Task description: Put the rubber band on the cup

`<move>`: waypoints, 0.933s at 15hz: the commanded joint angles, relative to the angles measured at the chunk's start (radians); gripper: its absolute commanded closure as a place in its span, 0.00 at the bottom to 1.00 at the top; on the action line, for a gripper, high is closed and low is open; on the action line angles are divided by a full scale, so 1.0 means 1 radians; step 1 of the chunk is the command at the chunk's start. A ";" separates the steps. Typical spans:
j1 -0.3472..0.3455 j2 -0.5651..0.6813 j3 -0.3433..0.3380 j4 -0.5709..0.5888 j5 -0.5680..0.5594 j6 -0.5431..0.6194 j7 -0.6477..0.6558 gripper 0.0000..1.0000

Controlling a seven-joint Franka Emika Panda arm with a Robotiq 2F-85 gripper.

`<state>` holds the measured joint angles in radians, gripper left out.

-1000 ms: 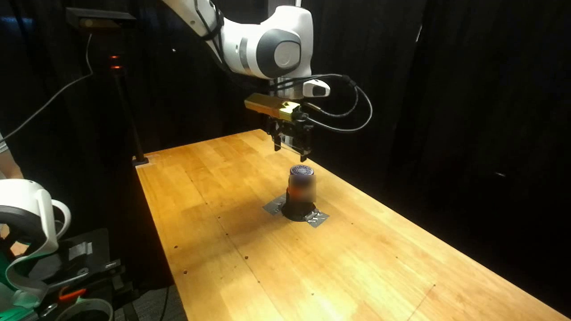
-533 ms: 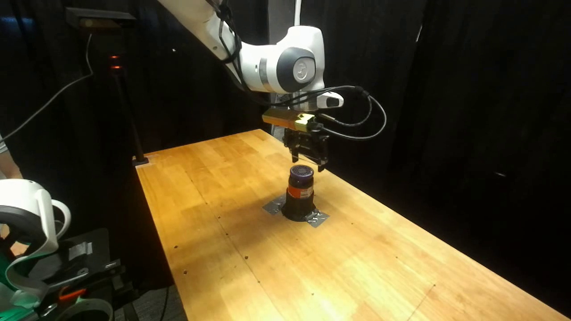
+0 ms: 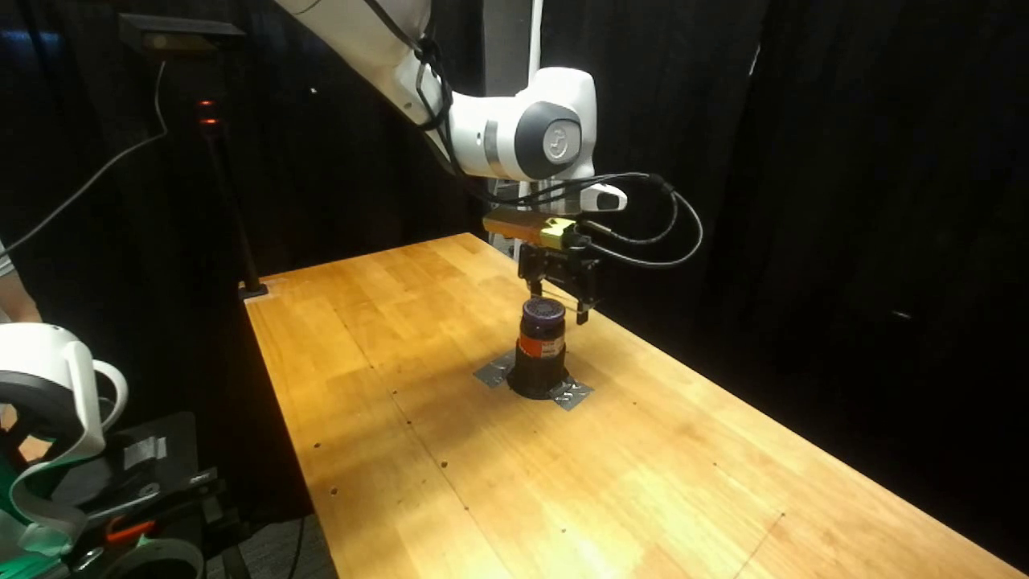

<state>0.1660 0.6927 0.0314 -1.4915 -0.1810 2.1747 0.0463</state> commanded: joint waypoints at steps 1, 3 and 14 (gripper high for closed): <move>-0.004 0.040 -0.003 0.072 0.013 -0.057 -0.004 0.00; -0.006 0.053 -0.007 0.083 0.011 -0.061 0.002 0.00; -0.073 -0.018 0.040 0.011 0.126 -0.177 -0.095 0.00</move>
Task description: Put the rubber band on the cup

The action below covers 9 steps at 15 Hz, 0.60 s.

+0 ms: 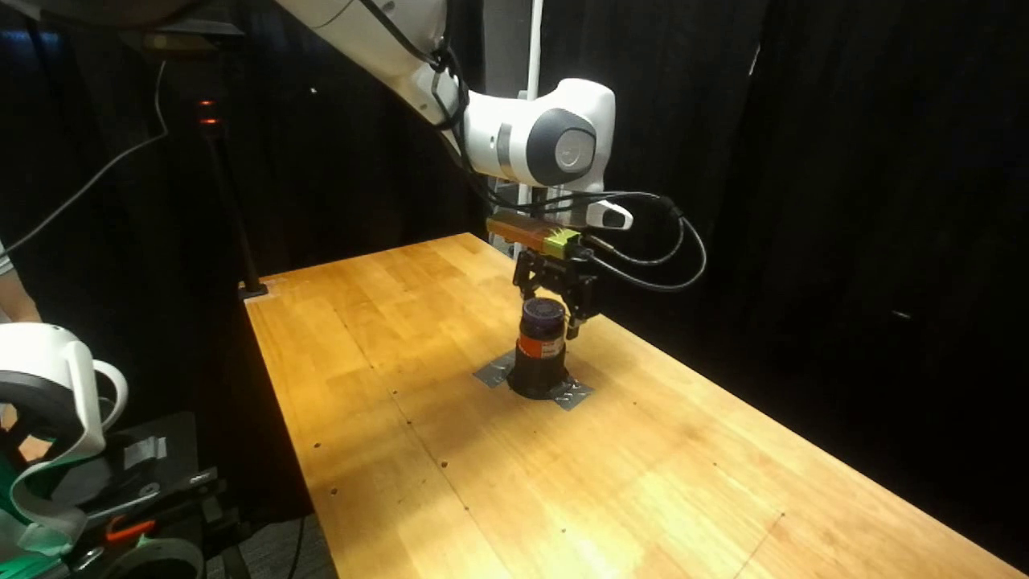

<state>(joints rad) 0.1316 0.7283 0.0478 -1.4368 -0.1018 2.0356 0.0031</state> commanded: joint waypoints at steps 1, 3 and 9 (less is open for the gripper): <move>-0.050 -0.066 0.028 -0.058 0.062 -0.044 -0.067 0.00; -0.073 -0.090 0.038 -0.092 0.096 -0.051 -0.100 0.00; -0.120 -0.122 0.056 -0.191 0.164 -0.057 -0.187 0.00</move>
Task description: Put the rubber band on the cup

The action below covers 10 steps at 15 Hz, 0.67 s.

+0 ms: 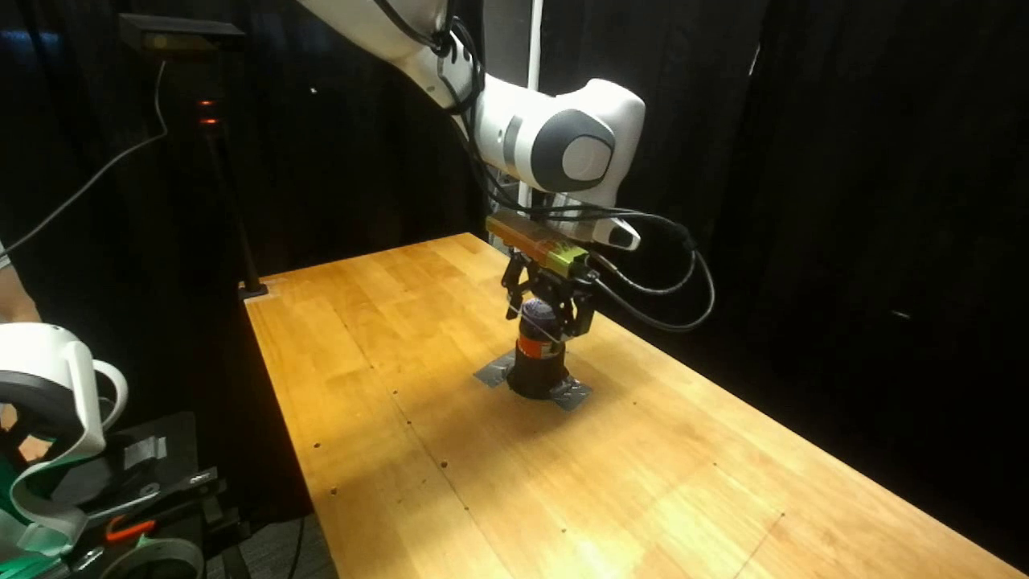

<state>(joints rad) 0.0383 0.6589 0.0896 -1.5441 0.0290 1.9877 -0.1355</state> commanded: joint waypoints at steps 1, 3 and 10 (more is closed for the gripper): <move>-0.028 -0.059 0.013 -0.100 0.036 -0.002 -0.051 0.00; -0.022 -0.071 0.005 -0.137 0.030 0.034 -0.038 0.00; 0.034 -0.119 -0.041 -0.293 -0.049 0.311 0.079 0.00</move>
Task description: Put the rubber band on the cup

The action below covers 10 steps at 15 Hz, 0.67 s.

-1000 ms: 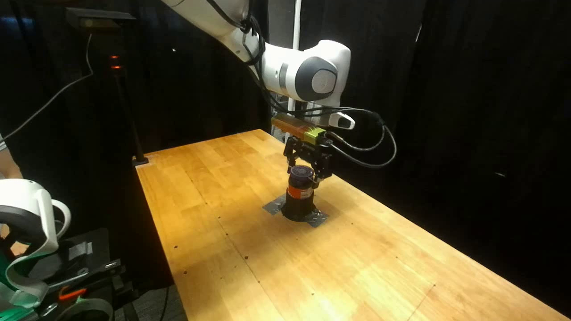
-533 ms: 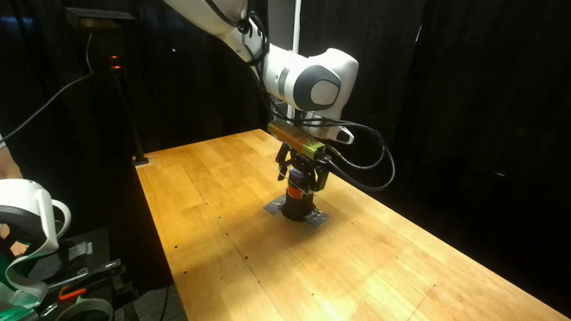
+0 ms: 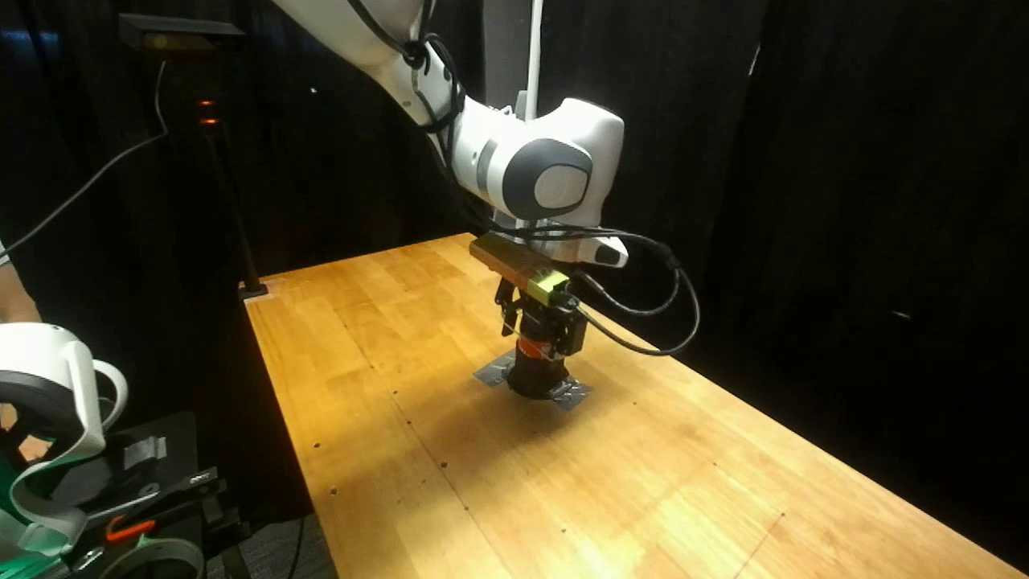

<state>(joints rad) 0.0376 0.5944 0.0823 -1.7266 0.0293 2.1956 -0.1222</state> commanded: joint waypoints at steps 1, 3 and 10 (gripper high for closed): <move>0.044 -0.056 -0.040 -0.127 -0.064 0.127 0.084 0.00; 0.056 -0.078 -0.045 -0.167 -0.086 0.148 0.107 0.00; 0.013 -0.210 -0.009 -0.355 -0.052 0.230 0.028 0.46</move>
<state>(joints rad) 0.0737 0.4855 0.0611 -1.9345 -0.0354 2.3657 -0.0494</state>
